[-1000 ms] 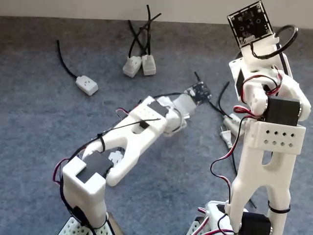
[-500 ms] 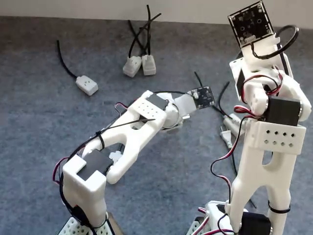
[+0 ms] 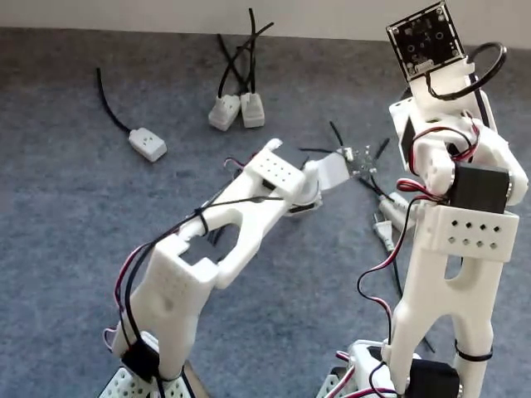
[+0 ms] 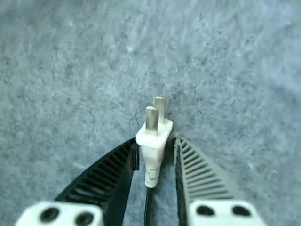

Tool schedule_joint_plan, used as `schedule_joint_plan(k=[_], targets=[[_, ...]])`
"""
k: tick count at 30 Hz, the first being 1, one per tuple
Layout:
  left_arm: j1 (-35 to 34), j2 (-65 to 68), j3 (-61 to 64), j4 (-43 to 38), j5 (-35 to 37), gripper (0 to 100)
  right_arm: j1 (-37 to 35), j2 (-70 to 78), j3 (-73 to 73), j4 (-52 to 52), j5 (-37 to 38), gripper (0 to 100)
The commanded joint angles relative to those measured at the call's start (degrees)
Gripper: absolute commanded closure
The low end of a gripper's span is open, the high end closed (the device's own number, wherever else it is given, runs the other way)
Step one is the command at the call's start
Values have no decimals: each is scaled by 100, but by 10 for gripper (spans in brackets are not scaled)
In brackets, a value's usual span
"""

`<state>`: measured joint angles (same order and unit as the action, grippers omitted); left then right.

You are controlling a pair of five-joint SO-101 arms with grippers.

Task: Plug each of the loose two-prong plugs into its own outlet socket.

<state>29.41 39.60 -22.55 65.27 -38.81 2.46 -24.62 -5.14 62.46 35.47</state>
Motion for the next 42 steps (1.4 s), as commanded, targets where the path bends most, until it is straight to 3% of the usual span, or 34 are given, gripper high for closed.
schedule_joint_plan(k=[1,10,15,17,26,33,42], targets=[[57,400,-919,387,-26,884,57,-145,-277,-145,62,991],[66,1200,-1921,958,-18,886,57,-145,-277,-145,62,991],[48,1279,-2044,1240,-18,1000,57,-145,-277,-145,62,991],[57,1279,-2044,1407,-9,979,57,-145,-277,-145,62,991],[-66,1156,-2281,1240,1240,996,66,-145,-277,-145,62,991],[-286,251,-2642,1477,2725,995,66,-145,-277,-145,62,991],[-198,-541,-2633,2189,2927,995,330,-75,-233,-497,62,989]])
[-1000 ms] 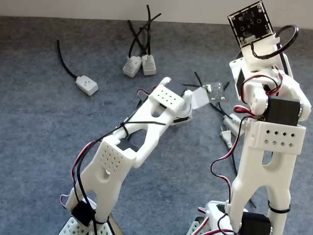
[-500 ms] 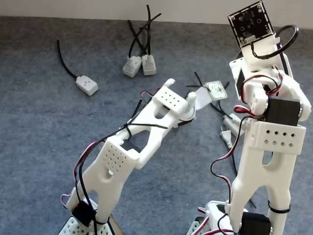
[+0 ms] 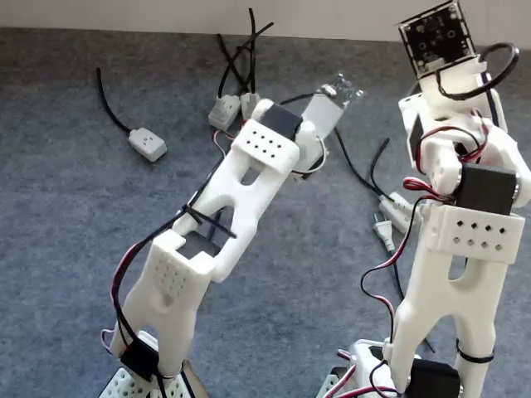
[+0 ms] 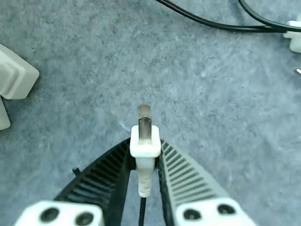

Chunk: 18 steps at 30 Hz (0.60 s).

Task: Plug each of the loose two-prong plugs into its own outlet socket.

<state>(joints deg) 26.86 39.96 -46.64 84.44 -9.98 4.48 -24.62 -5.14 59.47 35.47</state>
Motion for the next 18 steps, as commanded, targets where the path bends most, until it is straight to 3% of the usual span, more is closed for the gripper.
schedule_joint_plan(k=[1,13,18], targets=[[84,-655,-224,360,44,995,127,-31,-242,-198,62,989],[391,-1921,-180,1327,563,995,110,136,-268,-189,53,989],[664,-2721,611,1389,563,995,92,136,-277,-180,26,989]])
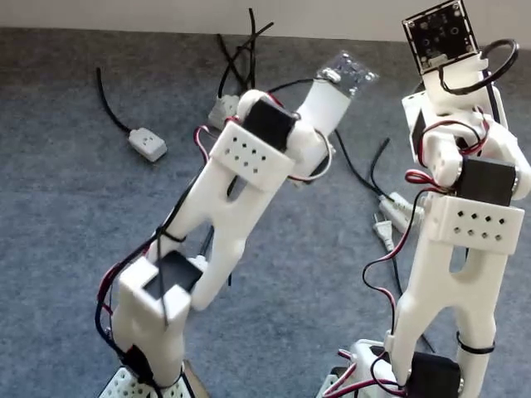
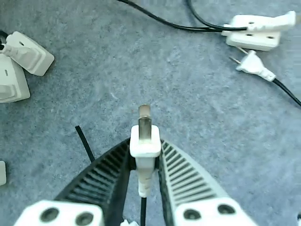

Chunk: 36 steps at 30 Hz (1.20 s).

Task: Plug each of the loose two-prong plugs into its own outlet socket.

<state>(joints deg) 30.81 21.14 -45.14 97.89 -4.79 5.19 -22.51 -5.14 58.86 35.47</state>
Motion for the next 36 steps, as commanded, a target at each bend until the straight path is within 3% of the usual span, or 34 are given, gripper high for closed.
schedule_joint_plan(k=[1,4,7,15,18,20,25,29,36], targets=[[321,-1033,673,44,44,995,22,-75,-286,-119,18,989],[391,-1701,1473,-299,53,995,22,-84,-286,-110,18,989],[259,-2466,2677,-1240,62,995,22,-84,-286,-110,18,989],[-409,-4391,6993,-5934,132,994,-233,-84,-286,-110,9,989],[-549,-4998,8286,-7569,738,994,-277,-92,-286,-110,9,991],[-576,-5341,8980,-8527,1081,994,-295,-180,-295,-101,-35,991],[-523,-5991,10387,-10497,1099,994,-620,-998,-224,-75,-703,991],[-523,-6273,11073,-11552,1125,994,-1165,-1596,40,171,-668,991],[-277,-6633,11916,-12651,1125,994,-2818,-1938,321,541,-668,991]])
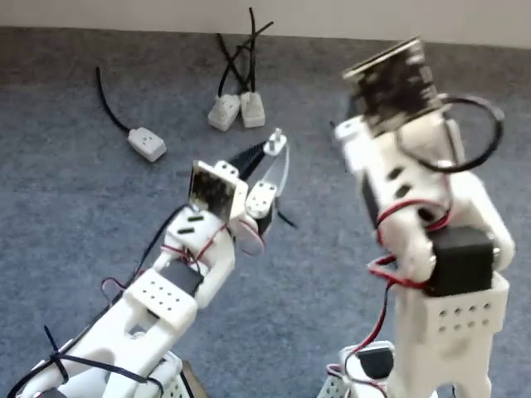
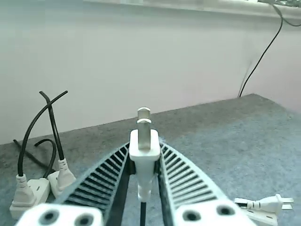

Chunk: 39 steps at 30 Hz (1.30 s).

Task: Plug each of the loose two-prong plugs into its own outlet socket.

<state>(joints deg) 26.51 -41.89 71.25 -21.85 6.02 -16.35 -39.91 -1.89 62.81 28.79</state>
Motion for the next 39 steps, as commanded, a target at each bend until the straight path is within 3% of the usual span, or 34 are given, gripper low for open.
schedule_joint_plan(k=[1,7,20,27,39], targets=[[154,-382,374,-870,44,994,-910,-198,-4,180,-141,991],[136,-646,708,-1424,35,994,-1833,-136,391,48,-369,991],[-154,-673,681,-1433,44,994,-1824,-127,2018,-1631,-97,991],[-136,-681,690,-1442,44,994,-963,-22,2343,-2422,-62,991],[-110,-681,708,-1424,44,994,-75,1525,1622,-2712,-97,991]])
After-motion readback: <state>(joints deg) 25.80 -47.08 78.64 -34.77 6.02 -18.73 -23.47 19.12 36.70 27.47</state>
